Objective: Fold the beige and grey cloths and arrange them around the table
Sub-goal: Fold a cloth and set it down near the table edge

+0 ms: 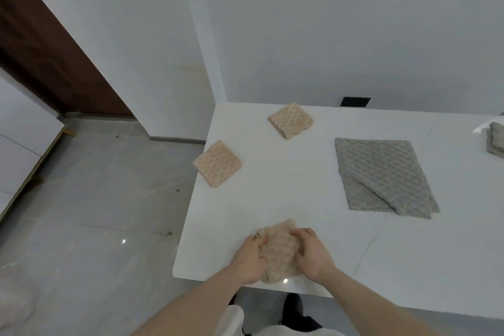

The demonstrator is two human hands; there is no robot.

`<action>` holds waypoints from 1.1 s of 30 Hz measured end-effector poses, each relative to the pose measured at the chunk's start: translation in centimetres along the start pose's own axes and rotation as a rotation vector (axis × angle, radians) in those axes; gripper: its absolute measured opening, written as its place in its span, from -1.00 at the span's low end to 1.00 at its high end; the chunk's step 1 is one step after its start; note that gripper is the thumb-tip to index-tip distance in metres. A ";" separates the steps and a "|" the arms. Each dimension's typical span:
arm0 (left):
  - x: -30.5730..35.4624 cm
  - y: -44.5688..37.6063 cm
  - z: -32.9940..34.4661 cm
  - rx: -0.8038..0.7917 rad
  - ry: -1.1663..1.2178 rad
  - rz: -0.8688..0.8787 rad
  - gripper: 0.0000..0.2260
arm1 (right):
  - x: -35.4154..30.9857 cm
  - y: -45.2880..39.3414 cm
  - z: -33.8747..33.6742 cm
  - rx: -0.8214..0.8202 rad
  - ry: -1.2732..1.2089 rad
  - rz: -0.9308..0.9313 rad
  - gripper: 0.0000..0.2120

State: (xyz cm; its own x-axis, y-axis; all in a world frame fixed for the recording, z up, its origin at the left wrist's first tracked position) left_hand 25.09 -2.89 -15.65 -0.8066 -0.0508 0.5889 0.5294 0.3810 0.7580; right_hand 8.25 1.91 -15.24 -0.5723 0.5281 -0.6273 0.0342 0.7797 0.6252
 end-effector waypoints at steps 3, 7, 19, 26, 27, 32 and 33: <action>-1.4 -1.0 -0.8 -0.111 -0.050 0.005 -0.46 | -0.6 -1.1 0.8 0.006 0.016 0.050 -0.42; -3.2 -2.0 -1.5 -0.249 -0.156 0.002 -0.33 | -0.8 -2.3 1.9 0.081 0.044 0.141 -0.47; -4.2 -3.6 -14.1 0.037 -0.378 0.075 -0.46 | -2.6 -0.6 6.6 0.225 0.262 0.283 -0.41; -6.1 -6.7 -24.0 0.042 -0.758 -0.094 -0.28 | -3.8 -1.8 11.5 0.097 0.277 0.336 -0.41; -6.8 -7.3 -24.0 -0.018 -0.755 -0.123 -0.28 | -3.6 -1.7 11.8 0.084 0.290 0.340 -0.40; -8.4 -8.3 -24.1 -0.095 -0.748 -0.141 -0.23 | -2.8 -1.1 11.6 0.028 0.262 0.294 -0.39; -8.6 -8.3 -24.2 -0.092 -0.757 -0.141 -0.23 | -2.9 -0.9 11.4 0.026 0.241 0.283 -0.37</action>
State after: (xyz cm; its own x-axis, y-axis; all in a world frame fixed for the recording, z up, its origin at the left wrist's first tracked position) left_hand 34.01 -27.96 -20.24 -0.8103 0.5642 0.1586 0.4017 0.3376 0.8513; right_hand 19.22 3.47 -19.29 -0.7136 0.6322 -0.3019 0.2379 0.6240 0.7443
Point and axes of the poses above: each hand's wrist, its own y-axis away from the middle knuckle, its own z-axis out of the palm, x = y × z, the point moved 9 cm from there along -y, towards the middle knuckle, and after that the axes turned 12 degrees about -x, right-handed, at the moved point
